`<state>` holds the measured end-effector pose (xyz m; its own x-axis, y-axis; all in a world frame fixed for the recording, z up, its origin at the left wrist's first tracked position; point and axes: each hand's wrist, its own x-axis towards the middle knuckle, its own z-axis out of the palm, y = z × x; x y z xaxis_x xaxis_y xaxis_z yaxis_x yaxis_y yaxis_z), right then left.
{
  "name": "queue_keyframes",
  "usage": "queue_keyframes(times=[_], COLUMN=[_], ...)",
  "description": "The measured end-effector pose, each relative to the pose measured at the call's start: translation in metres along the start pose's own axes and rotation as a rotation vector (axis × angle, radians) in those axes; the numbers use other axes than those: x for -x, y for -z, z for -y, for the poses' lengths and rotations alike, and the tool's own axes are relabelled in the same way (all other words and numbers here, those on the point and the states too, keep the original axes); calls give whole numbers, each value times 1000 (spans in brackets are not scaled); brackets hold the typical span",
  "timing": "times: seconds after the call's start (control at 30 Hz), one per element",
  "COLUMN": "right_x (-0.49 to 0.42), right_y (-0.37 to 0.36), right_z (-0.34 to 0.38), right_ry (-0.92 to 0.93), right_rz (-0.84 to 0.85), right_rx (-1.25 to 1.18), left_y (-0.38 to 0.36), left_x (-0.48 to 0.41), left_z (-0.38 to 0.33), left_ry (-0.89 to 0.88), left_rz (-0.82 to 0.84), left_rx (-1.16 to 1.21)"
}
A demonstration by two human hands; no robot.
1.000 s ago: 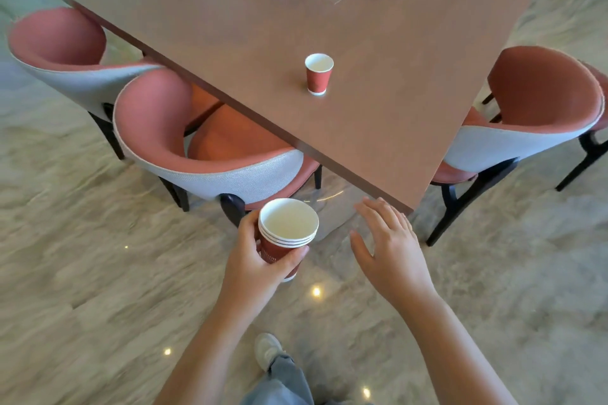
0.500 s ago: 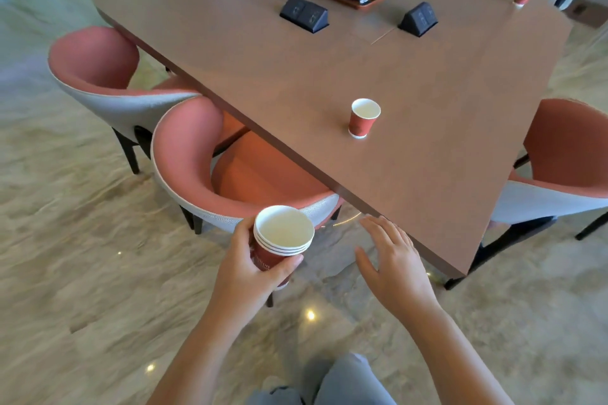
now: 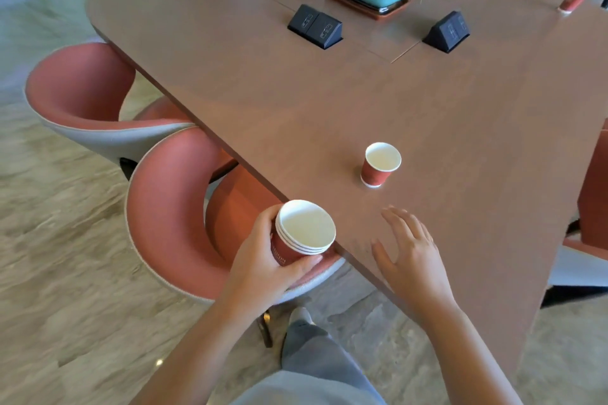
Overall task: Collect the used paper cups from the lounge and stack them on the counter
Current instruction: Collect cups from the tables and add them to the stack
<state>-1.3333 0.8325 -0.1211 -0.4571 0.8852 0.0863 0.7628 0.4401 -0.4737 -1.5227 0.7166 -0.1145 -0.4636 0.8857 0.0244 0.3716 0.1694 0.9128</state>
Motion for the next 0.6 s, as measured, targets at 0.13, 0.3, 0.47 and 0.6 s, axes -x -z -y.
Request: queue_keyframes(times=[0.13, 0.3, 0.47, 0.6], right_x=[-49, -96, -134, -157], right_y=[1, -4, -21, -35], right_z=[-17, -38, -51, -61], right_ry=[-31, -90, -145, -172], right_rz=[-28, -39, -20, -19], right_rx=[-25, -73, -124, -133], left_y=[-15, -31, -34, -37], left_x=[-55, -101, -122, -133], left_z=[-6, -1, 6, 10], left_ry=[-33, -26, -15, 1], left_rz=[36, 57, 43, 49], left_rx=[-55, -52, -57, -63])
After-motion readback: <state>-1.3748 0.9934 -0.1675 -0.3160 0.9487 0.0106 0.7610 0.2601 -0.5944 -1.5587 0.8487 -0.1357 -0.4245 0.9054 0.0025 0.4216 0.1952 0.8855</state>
